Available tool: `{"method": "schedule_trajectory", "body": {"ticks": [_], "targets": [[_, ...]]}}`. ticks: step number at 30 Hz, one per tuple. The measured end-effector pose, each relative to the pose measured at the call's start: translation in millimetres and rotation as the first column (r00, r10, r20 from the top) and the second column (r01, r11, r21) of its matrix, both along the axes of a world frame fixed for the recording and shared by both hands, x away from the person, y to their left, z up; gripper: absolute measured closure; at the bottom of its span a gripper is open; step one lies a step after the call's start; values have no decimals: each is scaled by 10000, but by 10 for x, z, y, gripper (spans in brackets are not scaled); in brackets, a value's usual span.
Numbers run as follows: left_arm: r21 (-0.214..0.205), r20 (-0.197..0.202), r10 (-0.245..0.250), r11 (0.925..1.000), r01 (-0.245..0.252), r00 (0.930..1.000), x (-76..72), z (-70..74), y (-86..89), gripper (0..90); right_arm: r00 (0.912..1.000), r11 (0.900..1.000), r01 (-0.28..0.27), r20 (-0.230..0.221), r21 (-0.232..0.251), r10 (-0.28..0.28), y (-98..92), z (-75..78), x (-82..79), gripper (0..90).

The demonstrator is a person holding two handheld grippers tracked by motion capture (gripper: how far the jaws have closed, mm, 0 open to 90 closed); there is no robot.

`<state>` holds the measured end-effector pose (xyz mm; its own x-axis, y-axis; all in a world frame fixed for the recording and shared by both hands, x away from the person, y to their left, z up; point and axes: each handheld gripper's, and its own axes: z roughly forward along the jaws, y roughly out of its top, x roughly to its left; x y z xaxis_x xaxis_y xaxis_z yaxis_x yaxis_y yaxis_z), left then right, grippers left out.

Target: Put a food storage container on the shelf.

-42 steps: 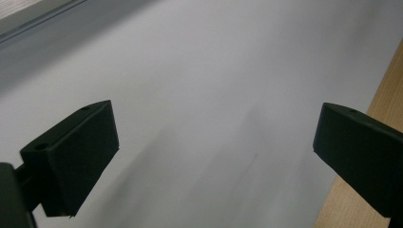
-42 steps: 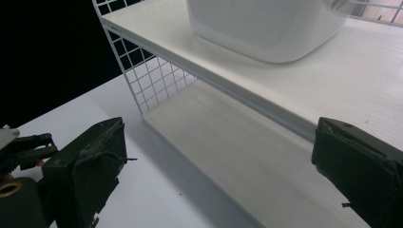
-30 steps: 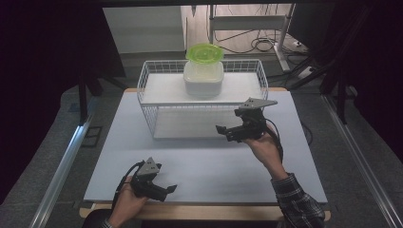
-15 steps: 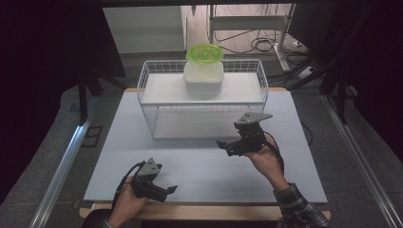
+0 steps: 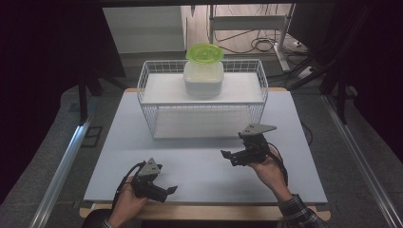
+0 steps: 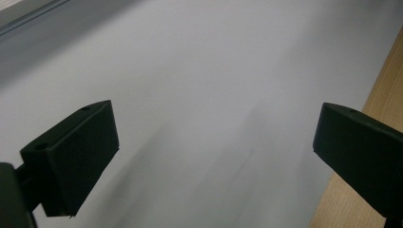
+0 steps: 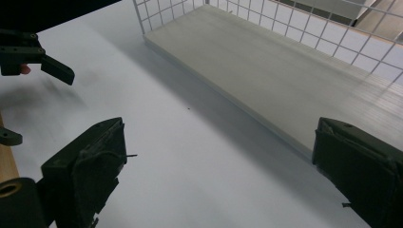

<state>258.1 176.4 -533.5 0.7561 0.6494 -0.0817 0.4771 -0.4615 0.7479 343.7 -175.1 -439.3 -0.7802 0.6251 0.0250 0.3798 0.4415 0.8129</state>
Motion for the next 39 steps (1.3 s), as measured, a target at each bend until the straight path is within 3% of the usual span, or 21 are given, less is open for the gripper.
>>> {"method": "schedule_trajectory", "body": {"ticks": [14, 24, 34, 39], "targets": [[18, -74, -15, 10000, 15, 10000, 2, -13, -13, 11, 9983, 9982, 574, -67, -194, -576, -250, -270, -169, 33], [29, -114, -28, 10000, 28, 9999, 3, -19, -17, 11, 9993, 9959, 302, -211, -855, -321, -290, -445, -299, 34], [42, -153, -67, 10000, 67, 9999, 2, -23, -21, 11, 9970, 9910, 251, -697, -1315, -345, -331, -622, -387, 31], [66, -151, -72, 10000, 73, 9999, 8, -23, -26, 11, 9960, 9937, 459, -712, -1022, -534, -346, -615, -374, 34]]}}
